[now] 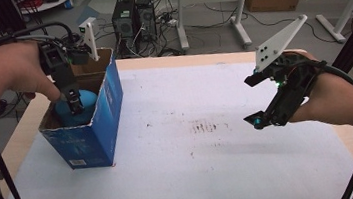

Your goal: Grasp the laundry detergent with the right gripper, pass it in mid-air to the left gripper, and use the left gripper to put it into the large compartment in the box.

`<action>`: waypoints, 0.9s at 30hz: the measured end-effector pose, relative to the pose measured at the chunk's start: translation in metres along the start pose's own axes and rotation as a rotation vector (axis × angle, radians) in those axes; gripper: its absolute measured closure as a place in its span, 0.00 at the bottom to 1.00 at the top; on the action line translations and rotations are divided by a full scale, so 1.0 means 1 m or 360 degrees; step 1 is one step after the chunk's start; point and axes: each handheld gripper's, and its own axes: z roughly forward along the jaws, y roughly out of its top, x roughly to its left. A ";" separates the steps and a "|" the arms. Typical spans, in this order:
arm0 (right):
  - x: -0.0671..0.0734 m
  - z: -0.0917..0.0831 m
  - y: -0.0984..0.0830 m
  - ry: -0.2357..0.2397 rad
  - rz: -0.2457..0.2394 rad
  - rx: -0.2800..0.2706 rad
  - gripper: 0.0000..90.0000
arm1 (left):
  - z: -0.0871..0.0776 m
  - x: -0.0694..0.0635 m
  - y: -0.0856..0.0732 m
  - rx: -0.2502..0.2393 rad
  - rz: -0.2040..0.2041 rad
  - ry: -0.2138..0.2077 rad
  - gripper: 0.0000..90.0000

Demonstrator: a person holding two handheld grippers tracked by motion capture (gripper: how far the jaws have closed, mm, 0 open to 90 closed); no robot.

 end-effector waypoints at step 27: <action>-0.040 -0.006 0.023 0.0060 -0.0105 0.0498 0.01 | -0.061 -0.067 0.039 -0.0043 0.0460 0.0005 0.18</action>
